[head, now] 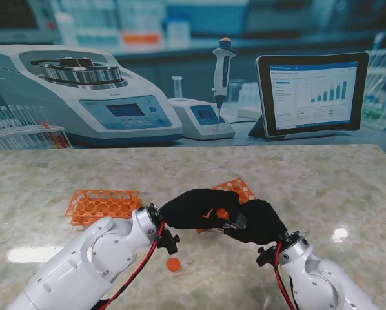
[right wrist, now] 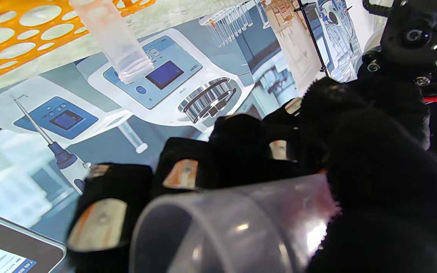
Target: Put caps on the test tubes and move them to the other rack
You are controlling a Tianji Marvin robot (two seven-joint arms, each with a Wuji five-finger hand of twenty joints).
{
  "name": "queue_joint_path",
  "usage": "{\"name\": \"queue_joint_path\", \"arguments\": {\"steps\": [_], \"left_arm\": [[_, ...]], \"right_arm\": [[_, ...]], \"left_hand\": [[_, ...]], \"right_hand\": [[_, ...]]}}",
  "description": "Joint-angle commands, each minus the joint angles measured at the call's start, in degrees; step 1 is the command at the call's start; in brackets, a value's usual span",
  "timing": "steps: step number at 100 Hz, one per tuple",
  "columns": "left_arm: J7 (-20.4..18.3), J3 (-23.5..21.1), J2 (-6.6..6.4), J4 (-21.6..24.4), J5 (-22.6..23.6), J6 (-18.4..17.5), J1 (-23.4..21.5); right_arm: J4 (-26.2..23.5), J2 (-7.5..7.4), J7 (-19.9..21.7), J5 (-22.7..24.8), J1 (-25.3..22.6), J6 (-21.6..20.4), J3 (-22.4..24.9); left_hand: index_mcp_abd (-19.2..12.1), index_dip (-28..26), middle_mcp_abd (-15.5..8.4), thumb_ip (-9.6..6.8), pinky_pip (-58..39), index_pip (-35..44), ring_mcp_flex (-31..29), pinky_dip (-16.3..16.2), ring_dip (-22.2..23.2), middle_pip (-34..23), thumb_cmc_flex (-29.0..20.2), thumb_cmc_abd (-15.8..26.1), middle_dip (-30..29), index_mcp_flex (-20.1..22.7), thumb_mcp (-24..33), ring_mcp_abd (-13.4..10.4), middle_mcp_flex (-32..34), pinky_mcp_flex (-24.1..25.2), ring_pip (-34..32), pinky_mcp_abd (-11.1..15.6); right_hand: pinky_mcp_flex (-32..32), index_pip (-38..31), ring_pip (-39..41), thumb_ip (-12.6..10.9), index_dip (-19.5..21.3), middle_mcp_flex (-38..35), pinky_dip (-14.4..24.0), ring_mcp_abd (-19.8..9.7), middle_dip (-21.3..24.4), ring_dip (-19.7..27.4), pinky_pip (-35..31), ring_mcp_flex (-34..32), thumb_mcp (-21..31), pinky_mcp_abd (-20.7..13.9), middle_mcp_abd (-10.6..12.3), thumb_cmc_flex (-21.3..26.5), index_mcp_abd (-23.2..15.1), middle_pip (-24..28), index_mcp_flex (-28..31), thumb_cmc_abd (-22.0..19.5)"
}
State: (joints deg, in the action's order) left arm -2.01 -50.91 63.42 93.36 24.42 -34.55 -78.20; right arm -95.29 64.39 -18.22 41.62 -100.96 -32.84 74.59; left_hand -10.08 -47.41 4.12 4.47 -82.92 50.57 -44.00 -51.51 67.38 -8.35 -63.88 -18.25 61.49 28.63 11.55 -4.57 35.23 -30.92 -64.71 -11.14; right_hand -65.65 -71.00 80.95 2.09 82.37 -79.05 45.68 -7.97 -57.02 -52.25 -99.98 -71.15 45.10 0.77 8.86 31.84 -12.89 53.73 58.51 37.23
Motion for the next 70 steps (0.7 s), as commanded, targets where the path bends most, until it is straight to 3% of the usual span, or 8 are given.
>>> {"name": "queue_joint_path", "arguments": {"steps": [1, 10, 23, 40, 70], "left_arm": [[-1.0, 0.0, -0.20, -0.8, 0.6, 1.1, 0.2], [-0.8, -0.1, -0.21, -0.9, 1.4, 0.9, 0.4], [-0.7, -0.2, -0.17, -0.7, 1.2, 0.5, 0.6], [-1.1, -0.5, -0.15, -0.2, -0.1, 0.0, 0.6], [-1.4, -1.1, -0.14, 1.1, -1.4, -0.4, 0.7]], "right_arm": [[-2.1, 0.65, -0.2, 0.3, -0.5, -1.5, -0.8], [-2.1, 0.67, -0.3, 0.4, -0.5, -1.6, -0.8], [-2.1, 0.65, -0.2, 0.3, -0.5, -1.6, -0.8], [-2.0, 0.61, 0.3, -0.1, -0.3, -1.6, -0.9], [-1.5, 0.58, 0.5, -0.3, 0.3, -1.1, -1.1]], "left_hand": [[0.5, -6.3, -5.4, -2.64, -3.9, 12.7, -1.9, -3.2, 0.6, -28.3, -10.1, 13.7, 4.7, 0.2, 14.6, -4.0, 12.5, -1.6, -2.7, 2.7], [-0.4, -8.7, -6.0, -3.07, -4.1, 13.9, -3.8, -2.1, -1.7, -29.6, -10.1, 14.1, 2.7, 0.8, 14.6, -6.1, 13.2, -4.7, -2.9, 2.9], [0.1, -10.0, -5.2, -3.02, -3.4, 13.9, -5.9, -0.2, -4.4, -30.6, -10.1, 13.6, 1.0, 2.3, 15.8, -7.1, 13.6, -8.5, -2.1, 1.9], [0.3, -10.6, -4.4, -2.48, 0.1, 13.4, -5.9, 1.3, -6.0, -30.6, -10.1, 12.7, 0.0, 5.3, 17.2, -5.7, 14.4, -8.7, -2.1, -0.6], [-0.7, -11.3, -4.7, -2.41, 5.0, 13.1, -5.9, 1.6, -7.2, -29.8, -10.1, 12.2, -1.7, 8.2, 17.6, -4.6, 15.3, -8.7, 0.3, -1.5]], "right_hand": [[-1.5, -1.2, 6.4, 1.4, 1.3, -1.4, 0.1, -7.2, 0.5, -2.1, -5.4, -4.8, -0.9, -1.9, -0.3, 1.5, -10.9, -0.4, 0.7, -0.9], [-1.4, -0.9, 5.8, 1.7, 1.2, -1.1, -0.1, -6.8, 0.7, -1.8, -5.0, -4.8, -1.5, -2.0, -0.5, 1.1, -11.0, -0.8, 0.4, -1.2], [-1.2, 0.3, 4.5, 1.9, 0.6, -0.2, -0.4, -5.6, 1.3, -1.2, -3.9, -4.8, -2.5, -1.6, -1.1, 0.2, -10.6, -2.0, -0.2, -2.0], [-0.6, 2.9, 1.1, 2.0, -1.9, 1.4, -1.4, -2.9, 2.8, 0.5, -0.7, -4.7, -3.7, 0.0, -2.6, -0.9, -9.5, -4.2, -1.4, -2.8], [1.0, 7.6, -6.7, 4.8, -7.1, 4.5, -3.8, 0.8, 6.2, 4.0, 6.3, -4.6, -6.6, 3.2, -4.3, -1.1, -8.5, -9.3, -3.9, -2.8]]}}
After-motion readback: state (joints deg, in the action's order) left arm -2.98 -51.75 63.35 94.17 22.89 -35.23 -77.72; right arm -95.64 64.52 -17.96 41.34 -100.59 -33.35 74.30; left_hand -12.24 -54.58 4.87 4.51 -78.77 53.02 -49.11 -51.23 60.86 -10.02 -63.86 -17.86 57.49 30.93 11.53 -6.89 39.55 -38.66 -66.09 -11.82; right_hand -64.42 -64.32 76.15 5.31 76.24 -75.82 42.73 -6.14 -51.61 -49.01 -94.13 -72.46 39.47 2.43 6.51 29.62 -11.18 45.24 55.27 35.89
